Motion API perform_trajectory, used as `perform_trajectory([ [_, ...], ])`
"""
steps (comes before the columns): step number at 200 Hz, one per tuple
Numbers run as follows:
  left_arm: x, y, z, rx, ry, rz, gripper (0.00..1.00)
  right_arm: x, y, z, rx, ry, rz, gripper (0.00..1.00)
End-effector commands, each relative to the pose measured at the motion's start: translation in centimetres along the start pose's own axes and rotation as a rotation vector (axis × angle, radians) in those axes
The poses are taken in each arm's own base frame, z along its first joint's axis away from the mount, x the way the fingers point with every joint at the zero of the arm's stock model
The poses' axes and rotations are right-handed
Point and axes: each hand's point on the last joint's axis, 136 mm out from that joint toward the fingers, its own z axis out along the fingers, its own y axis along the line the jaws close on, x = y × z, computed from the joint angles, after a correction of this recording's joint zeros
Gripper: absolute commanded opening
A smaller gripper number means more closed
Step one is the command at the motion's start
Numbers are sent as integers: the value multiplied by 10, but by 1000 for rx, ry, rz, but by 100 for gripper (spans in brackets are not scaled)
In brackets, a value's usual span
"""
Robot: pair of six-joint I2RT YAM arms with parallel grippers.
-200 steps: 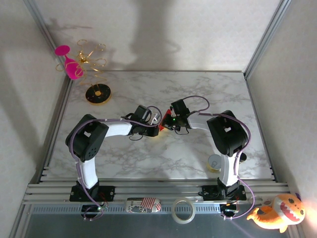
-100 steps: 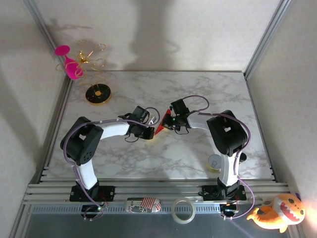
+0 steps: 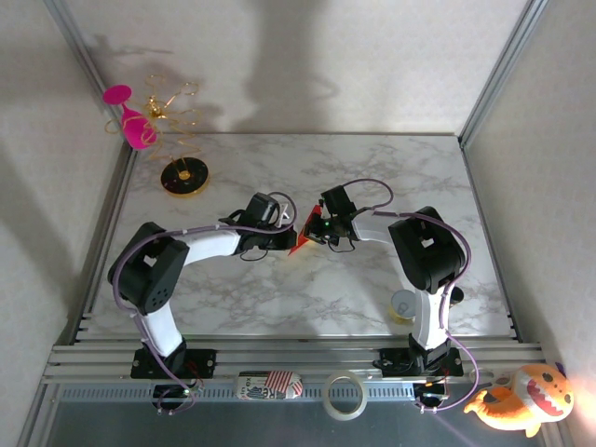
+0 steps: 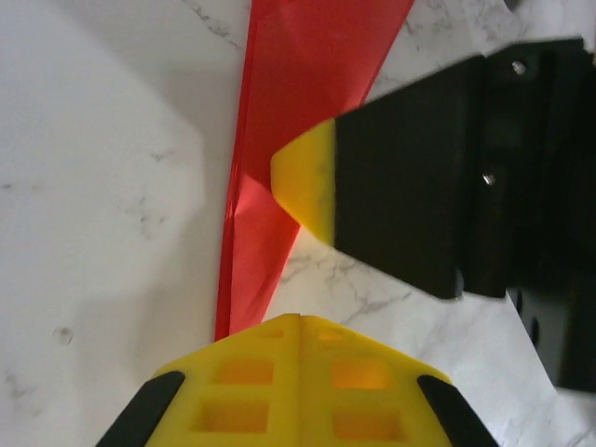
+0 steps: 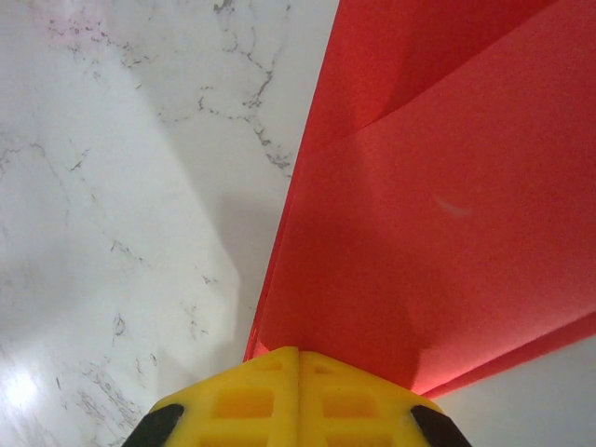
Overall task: Fold a paper plane with a square sheet of paper (pick it up from the middle)
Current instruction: Fold the wing for the fifth time at the center of the table.
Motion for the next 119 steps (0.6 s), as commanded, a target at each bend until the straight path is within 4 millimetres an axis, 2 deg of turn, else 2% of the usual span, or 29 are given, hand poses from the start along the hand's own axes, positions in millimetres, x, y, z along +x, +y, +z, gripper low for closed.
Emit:
perform_trajectory([
  [1,-2,-3,15,54,-28,-76,0,25,-61,17,191,70,66,4],
  [42,7,-2,32,52,7,-78,0,20,-53,15,167,56,55,4],
  [57,13,6,36,14,22,-77,0,17,-49,13,161,46,47,4],
  [93,34,39,39,-132,69,-89,0,5,-38,6,121,-8,1,5],
  [119,52,55,37,-192,104,-104,0,-1,-52,5,100,-52,14,4],
])
